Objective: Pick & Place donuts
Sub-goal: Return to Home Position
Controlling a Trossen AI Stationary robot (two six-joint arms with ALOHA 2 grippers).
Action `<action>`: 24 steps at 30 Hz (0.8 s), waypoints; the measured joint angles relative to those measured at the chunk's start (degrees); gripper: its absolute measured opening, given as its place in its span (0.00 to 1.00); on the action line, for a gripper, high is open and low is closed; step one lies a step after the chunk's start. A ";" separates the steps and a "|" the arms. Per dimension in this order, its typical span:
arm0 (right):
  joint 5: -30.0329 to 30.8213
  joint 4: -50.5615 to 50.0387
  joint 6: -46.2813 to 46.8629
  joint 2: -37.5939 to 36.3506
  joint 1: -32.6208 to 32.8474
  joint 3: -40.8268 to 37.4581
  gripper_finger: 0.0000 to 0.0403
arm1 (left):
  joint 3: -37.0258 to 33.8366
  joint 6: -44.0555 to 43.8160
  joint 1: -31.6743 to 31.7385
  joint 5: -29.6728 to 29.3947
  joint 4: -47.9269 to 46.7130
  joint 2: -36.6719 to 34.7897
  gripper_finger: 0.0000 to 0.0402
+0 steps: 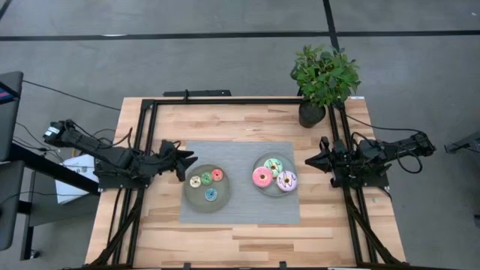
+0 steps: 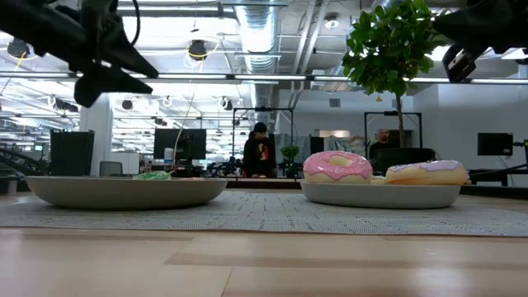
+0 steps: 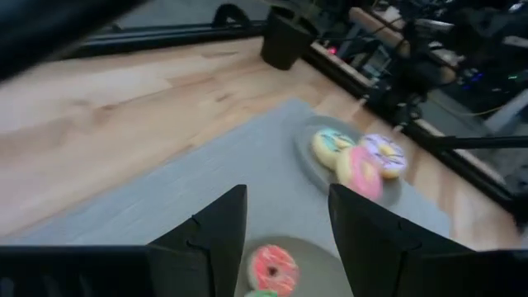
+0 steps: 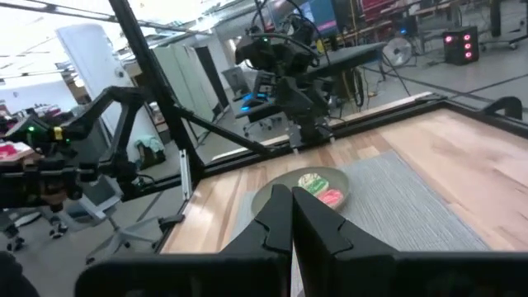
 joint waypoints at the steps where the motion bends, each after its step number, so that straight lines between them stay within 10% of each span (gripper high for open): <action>1: 0.02 0.02 0.00 0.00 0.00 0.00 0.00 | -0.38 0.96 1.19 0.42 0.31 -0.02 0.41; 24: 0.02 5.04 -5.81 0.00 0.00 0.00 0.00 | -8.72 17.35 13.93 12.88 -1.70 -28.77 0.41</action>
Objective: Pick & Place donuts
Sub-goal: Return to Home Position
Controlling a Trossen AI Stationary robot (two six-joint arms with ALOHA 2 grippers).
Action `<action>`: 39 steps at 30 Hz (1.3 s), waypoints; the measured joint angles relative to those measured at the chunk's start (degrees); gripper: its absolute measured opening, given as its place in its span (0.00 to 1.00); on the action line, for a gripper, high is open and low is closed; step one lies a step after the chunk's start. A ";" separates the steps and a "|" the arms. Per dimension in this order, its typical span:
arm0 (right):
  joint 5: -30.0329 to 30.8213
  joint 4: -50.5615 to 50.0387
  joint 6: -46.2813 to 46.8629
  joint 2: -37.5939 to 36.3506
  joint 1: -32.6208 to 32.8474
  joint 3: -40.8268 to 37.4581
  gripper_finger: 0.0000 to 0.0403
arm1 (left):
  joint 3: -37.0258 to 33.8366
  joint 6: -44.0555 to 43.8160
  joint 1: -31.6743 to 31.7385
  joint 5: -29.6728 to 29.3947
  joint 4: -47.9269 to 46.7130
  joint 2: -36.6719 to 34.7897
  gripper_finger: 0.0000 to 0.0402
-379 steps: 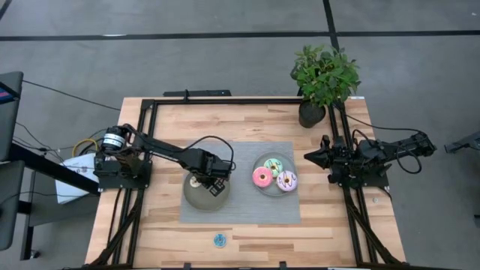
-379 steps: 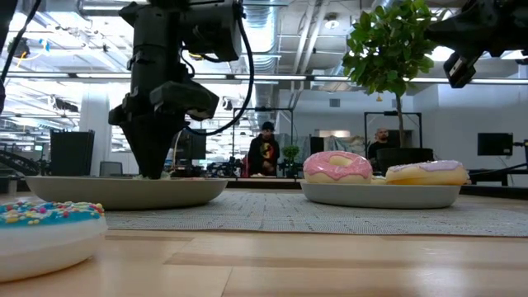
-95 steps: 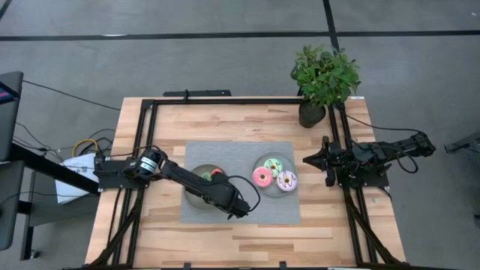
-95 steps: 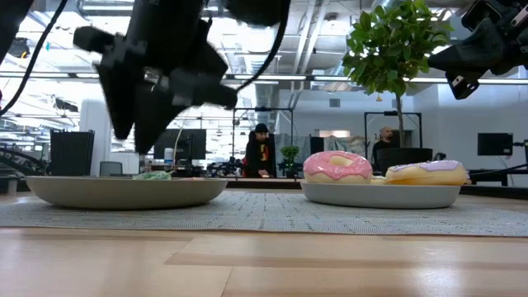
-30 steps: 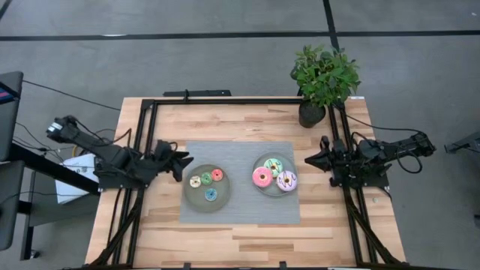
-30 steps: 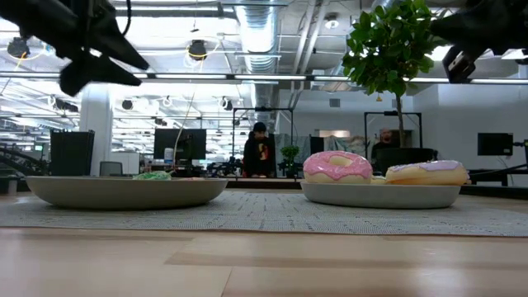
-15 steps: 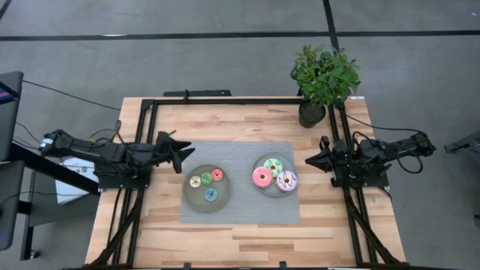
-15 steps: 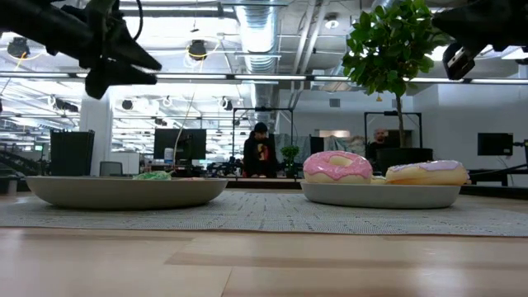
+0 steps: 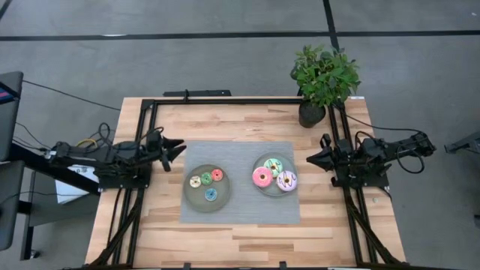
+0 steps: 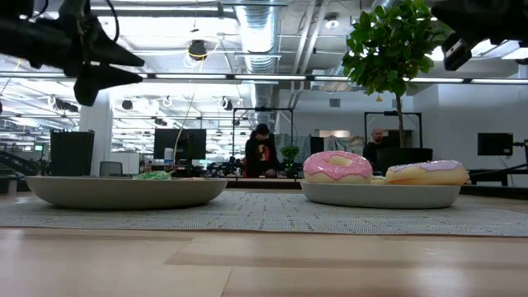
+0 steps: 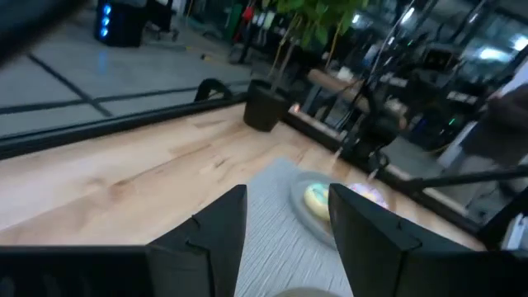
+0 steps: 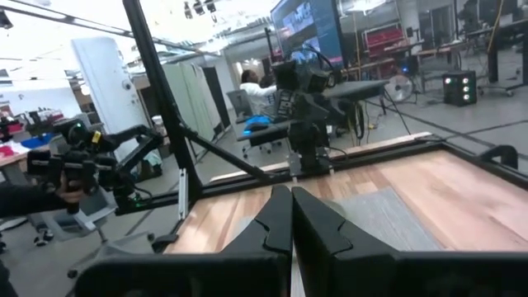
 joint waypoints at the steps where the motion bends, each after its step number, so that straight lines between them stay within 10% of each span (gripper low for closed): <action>1: 0.00 0.07 -0.26 0.00 0.00 0.00 0.00 | -1.52 0.28 -0.10 0.02 1.85 -1.08 0.41; 10: 0.18 0.23 -3.89 0.00 -0.03 -0.11 0.00 | -10.78 1.36 -0.29 -2.06 10.80 -6.10 0.41; 39: 0.20 17.67 -6.93 -0.11 -3.23 -12.31 0.00 | -10.69 5.01 -0.29 -5.84 9.98 -6.18 0.41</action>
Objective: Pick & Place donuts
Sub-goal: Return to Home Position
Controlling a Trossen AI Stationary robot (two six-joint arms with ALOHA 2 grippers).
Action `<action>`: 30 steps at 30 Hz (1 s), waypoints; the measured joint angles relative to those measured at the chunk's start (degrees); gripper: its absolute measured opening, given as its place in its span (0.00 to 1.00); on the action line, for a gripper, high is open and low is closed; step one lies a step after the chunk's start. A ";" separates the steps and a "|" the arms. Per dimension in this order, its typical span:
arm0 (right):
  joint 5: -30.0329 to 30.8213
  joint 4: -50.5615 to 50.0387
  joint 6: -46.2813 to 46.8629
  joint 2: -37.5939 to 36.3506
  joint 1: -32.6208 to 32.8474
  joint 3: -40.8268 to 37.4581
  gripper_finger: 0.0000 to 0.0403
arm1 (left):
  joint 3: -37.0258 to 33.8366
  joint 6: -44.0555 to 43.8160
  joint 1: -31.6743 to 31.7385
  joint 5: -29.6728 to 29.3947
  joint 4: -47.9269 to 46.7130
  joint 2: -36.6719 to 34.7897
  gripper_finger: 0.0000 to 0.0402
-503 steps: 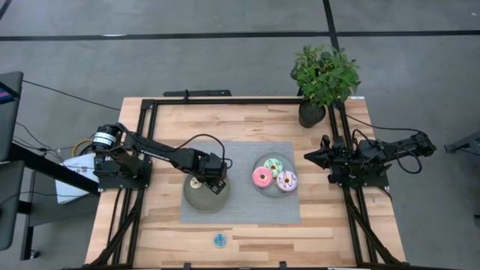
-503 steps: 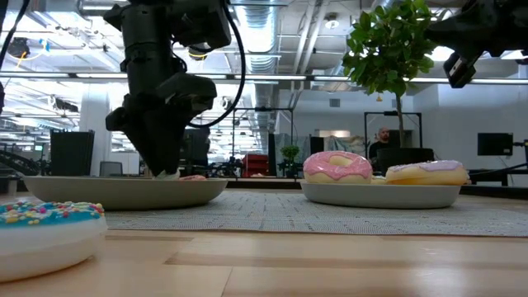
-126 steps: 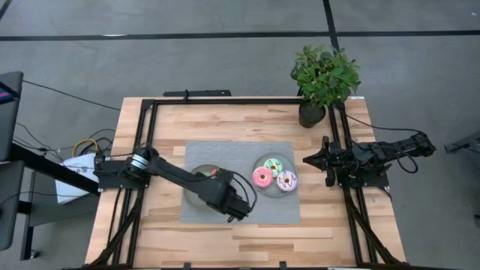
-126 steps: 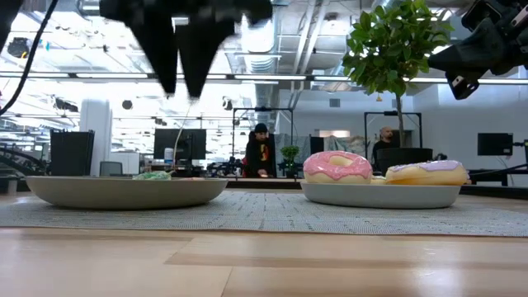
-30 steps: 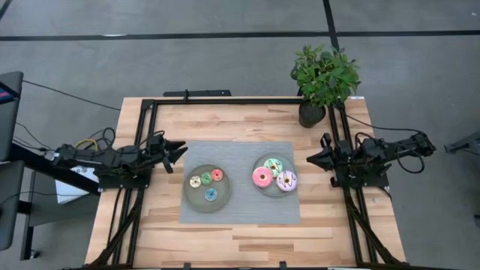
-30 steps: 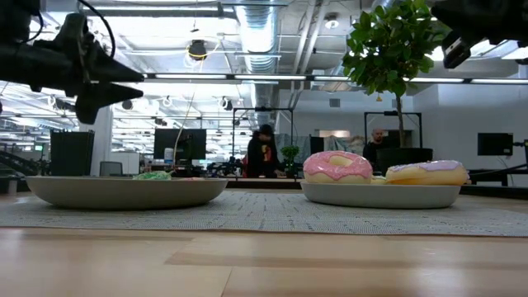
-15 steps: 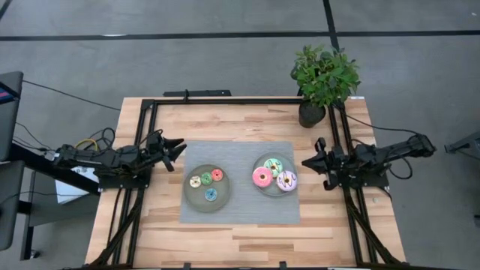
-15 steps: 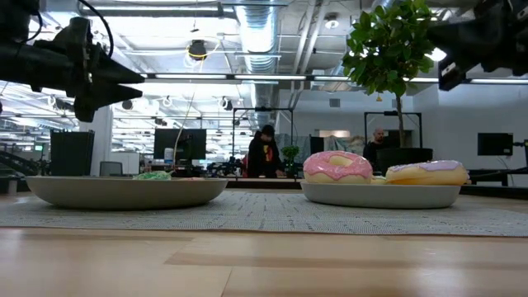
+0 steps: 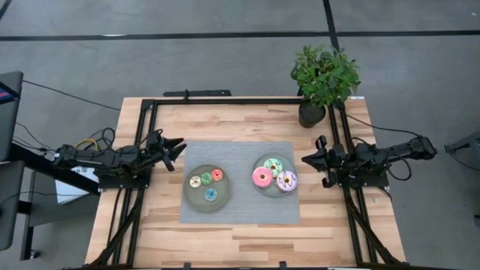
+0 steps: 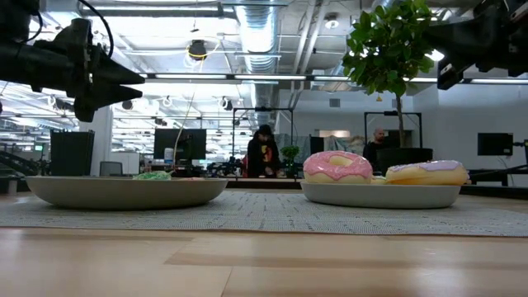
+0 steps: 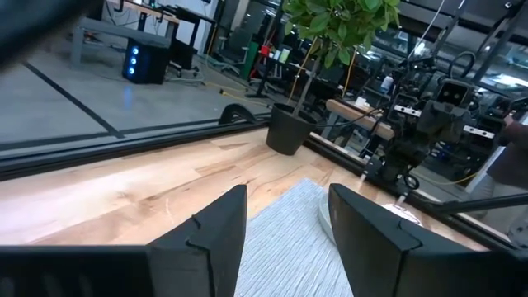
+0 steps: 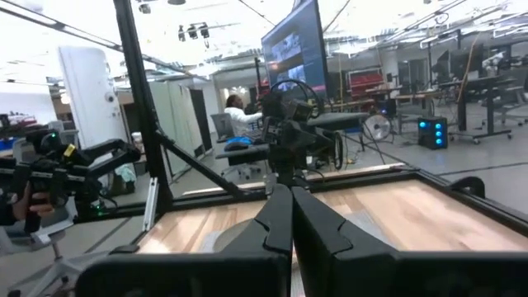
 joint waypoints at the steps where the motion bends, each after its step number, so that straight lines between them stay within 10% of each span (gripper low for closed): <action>1: 0.00 -0.05 0.00 0.00 0.02 -0.01 0.00 | 0.00 0.05 0.00 -0.02 -0.02 0.00 0.41; 30: 0.02 -3.08 -0.02 0.02 0.10 -0.10 0.00 | 0.00 -1.39 0.00 -0.13 -0.14 0.00 0.41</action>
